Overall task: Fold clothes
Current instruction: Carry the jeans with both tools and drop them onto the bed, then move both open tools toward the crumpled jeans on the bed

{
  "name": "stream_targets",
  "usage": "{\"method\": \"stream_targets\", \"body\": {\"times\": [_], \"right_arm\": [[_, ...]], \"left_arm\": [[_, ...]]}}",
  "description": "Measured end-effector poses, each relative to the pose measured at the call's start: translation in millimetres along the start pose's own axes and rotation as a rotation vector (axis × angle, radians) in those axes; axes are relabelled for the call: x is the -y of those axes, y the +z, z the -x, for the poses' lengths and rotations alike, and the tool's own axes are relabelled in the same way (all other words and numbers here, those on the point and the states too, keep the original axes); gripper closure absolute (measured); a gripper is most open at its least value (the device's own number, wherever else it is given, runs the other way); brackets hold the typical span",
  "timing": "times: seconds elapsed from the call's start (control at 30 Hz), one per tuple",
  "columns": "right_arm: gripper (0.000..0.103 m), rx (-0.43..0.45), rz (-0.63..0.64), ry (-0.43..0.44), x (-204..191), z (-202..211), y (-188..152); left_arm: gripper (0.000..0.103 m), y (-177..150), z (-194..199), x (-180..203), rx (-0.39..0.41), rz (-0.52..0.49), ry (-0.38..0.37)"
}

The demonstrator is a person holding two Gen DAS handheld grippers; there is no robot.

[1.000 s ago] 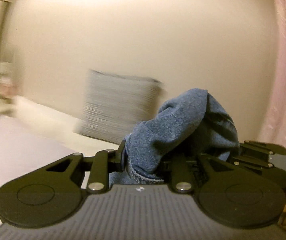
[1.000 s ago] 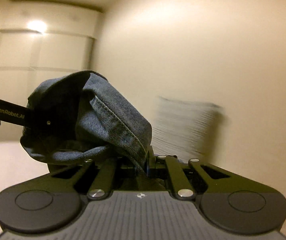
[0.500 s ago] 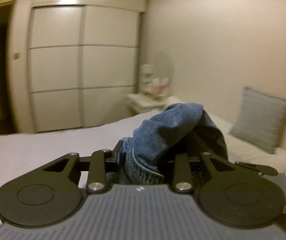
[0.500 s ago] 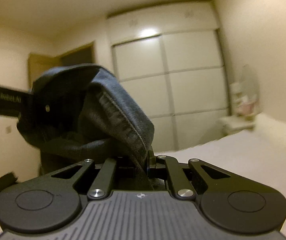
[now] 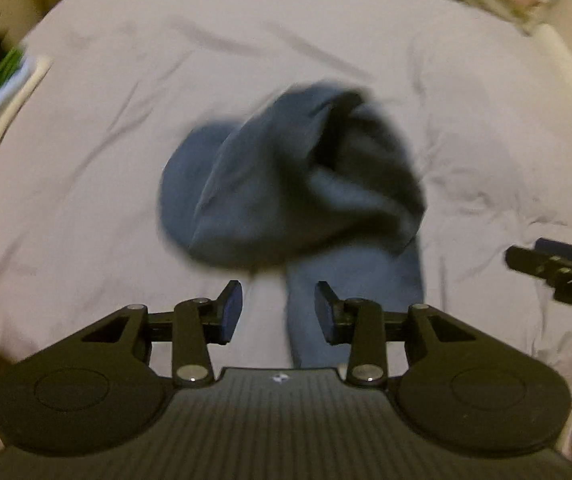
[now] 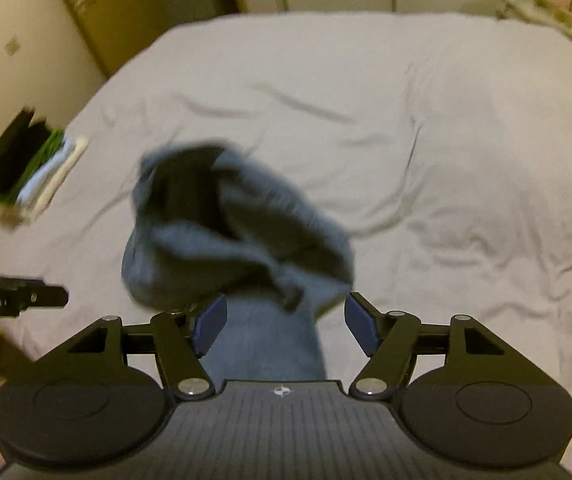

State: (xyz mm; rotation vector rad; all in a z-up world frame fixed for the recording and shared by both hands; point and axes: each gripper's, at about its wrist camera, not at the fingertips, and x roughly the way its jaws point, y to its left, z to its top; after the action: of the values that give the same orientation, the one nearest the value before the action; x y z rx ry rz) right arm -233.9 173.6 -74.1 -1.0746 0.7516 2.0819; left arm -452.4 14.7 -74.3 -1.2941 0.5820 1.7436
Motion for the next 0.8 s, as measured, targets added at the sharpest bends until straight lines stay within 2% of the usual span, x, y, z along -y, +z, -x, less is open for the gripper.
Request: {"method": "stream_targets", "body": {"times": [0.07,0.17,0.37,0.53,0.8], "right_arm": [[0.035,-0.025,0.036,0.017,-12,-2,-21],[0.030,-0.032,0.105,0.031,-34,-11,-25],[0.025,-0.058,0.211,0.034,-37,5,-69],[0.019,-0.055,0.243,0.044,-37,19,-93],[0.018,-0.040,0.278,0.072,-43,34,-116]], "left_arm": [[0.069,-7,6,2,0.007,0.032,0.018],[0.068,-20,16,7,0.025,0.070,0.043],[0.063,-56,34,36,0.044,0.072,0.137],[0.059,-82,52,48,0.078,0.085,0.158],[0.058,-110,73,52,0.114,0.108,0.189]]}}
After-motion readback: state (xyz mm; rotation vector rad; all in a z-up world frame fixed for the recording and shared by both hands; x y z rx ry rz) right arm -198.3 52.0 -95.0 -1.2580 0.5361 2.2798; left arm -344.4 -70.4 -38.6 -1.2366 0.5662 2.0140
